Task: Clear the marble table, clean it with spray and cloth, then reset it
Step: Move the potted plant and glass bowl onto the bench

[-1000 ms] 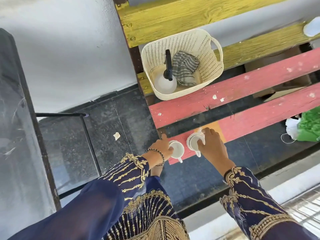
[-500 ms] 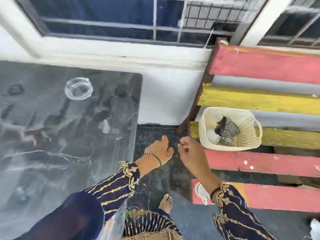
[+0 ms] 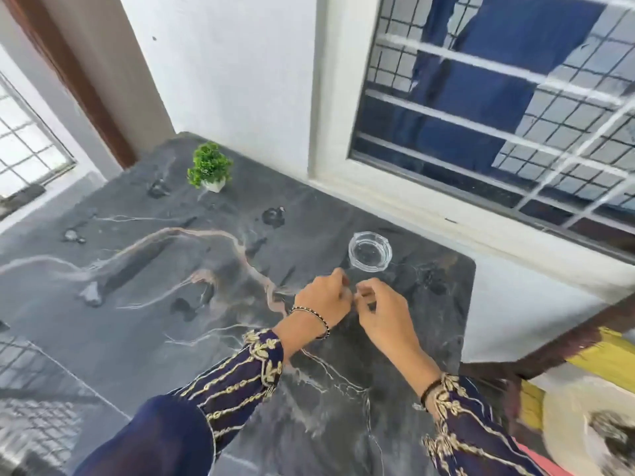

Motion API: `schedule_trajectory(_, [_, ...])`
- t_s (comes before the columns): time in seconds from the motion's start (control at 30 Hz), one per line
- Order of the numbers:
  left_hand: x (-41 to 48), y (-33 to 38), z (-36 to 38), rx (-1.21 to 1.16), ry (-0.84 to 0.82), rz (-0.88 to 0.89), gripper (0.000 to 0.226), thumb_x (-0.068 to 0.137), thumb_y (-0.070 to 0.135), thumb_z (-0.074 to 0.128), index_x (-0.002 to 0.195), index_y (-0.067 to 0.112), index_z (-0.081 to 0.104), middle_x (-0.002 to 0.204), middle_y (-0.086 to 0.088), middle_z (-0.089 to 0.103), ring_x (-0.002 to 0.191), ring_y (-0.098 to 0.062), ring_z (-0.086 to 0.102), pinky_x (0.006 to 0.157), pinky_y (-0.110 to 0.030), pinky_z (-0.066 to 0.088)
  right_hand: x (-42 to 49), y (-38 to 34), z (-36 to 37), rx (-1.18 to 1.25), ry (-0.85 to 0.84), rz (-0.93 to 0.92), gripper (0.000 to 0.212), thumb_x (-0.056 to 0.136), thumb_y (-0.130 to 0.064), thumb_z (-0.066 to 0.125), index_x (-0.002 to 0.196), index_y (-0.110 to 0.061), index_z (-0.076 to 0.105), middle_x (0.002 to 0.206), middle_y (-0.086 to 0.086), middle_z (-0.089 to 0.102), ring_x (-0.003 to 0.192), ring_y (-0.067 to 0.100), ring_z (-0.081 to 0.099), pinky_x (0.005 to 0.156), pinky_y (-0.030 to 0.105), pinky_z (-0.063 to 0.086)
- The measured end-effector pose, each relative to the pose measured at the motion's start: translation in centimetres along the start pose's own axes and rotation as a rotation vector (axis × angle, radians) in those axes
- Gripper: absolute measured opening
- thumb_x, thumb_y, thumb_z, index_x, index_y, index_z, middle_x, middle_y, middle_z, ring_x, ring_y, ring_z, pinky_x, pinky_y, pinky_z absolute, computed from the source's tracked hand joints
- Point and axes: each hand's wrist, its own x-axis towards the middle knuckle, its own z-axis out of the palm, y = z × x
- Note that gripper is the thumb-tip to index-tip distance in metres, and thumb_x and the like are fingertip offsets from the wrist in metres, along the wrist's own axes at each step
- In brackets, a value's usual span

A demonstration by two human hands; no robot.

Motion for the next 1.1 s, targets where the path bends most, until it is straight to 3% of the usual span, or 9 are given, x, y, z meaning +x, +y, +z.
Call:
schedule_trajectory(0.13, [3.7,-7.0,-5.3,-0.01,0.118,-0.008,0.028,0.092,0.029,0.044,0.119,0.019,0.043,0.105,-0.006,0.069,0.1,-0.031,0.063,0.081,-0.04,0.051,5.3,-5.0,5.1,0.001,-0.026,-0.052,0.013,0.096,-0.021,0.062,0.109,-0.019,0.064,0.105,-0.005,0.069,0.092,0.009,0.066,0.086,0.035,0.056])
schedule_trajectory(0.27, [7.2,-13.1,-10.0,0.055,0.293,-0.029,0.033,0.091,0.025,0.047,0.121,0.014,0.047,0.116,-0.006,0.062,0.109,-0.028,0.058,0.083,-0.042,0.05,9.4,-8.7,8.7,-0.015,-0.027,-0.076,0.014,0.096,-0.023,0.061,0.108,-0.018,0.065,0.102,-0.004,0.069,0.089,0.011,0.067,0.085,0.036,0.056])
schedule_trajectory(0.47, [13.8,-19.3,-16.9,0.401,0.622,-0.05,0.045,0.071,0.013,0.061,0.116,0.015,0.06,0.125,-0.011,0.057,0.115,-0.035,0.052,0.086,-0.045,0.045,13.2,-10.9,10.7,-0.021,-0.016,-0.063,0.014,0.099,-0.024,0.058,0.109,-0.019,0.064,0.102,-0.006,0.067,0.09,0.008,0.065,0.083,0.029,0.054])
schedule_trajectory(0.57, [16.6,-20.5,-19.5,0.401,0.501,-0.126,0.061,0.078,0.016,0.061,0.136,0.021,0.044,0.148,-0.015,0.034,0.135,-0.041,0.033,0.101,-0.054,0.035,14.1,-10.5,10.9,-0.031,-0.008,-0.04,0.012,0.099,-0.024,0.058,0.108,-0.021,0.065,0.1,-0.007,0.068,0.091,0.008,0.065,0.08,0.025,0.052])
schedule_trajectory(0.63, [18.3,-21.3,-20.4,0.335,0.39,-0.164,0.065,0.083,0.021,0.063,0.142,0.026,0.034,0.153,-0.016,0.021,0.137,-0.044,0.026,0.103,-0.06,0.033,14.5,-9.9,10.7,-0.026,0.006,-0.022,0.011,0.098,-0.023,0.058,0.107,-0.022,0.065,0.099,-0.008,0.069,0.09,0.006,0.066,0.075,0.018,0.048])
schedule_trajectory(0.77, [20.2,-22.7,-20.6,0.166,0.316,-0.112,0.061,0.086,0.026,0.065,0.139,0.028,0.035,0.138,-0.016,0.032,0.107,-0.046,0.054,0.083,-0.056,0.052,14.3,-8.7,9.5,-0.008,0.079,0.03,0.012,0.099,-0.02,0.059,0.108,-0.02,0.066,0.097,-0.008,0.069,0.086,-0.001,0.063,0.068,0.002,0.043])
schedule_trajectory(0.87, [20.3,-22.8,-20.3,0.186,0.415,0.004,0.049,0.087,0.021,0.064,0.132,0.021,0.044,0.121,-0.016,0.042,0.088,-0.041,0.06,0.066,-0.049,0.055,13.7,-7.5,8.1,-0.006,0.147,0.092,0.012,0.099,-0.02,0.059,0.109,-0.021,0.065,0.097,-0.009,0.068,0.087,0.0,0.062,0.071,0.011,0.044])
schedule_trajectory(0.97, [20.3,-22.1,-19.5,0.154,0.45,0.104,0.035,0.085,0.013,0.063,0.118,0.012,0.051,0.11,-0.015,0.046,0.069,-0.037,0.057,0.057,-0.047,0.052,13.1,-5.6,6.9,-0.054,0.195,0.174,0.013,0.099,-0.021,0.058,0.11,-0.021,0.064,0.094,-0.011,0.067,0.088,0.008,0.064,0.079,0.031,0.054])
schedule_trajectory(1.1, [19.8,-20.2,-18.1,0.089,0.437,0.145,0.032,0.087,0.012,0.06,0.118,0.011,0.051,0.105,-0.013,0.046,0.066,-0.037,0.055,0.055,-0.044,0.049,12.6,-3.6,5.6,-0.154,0.233,0.29,0.009,0.098,-0.025,0.058,0.1,-0.02,0.066,0.092,-0.006,0.068,0.086,0.018,0.064,0.075,0.037,0.053])
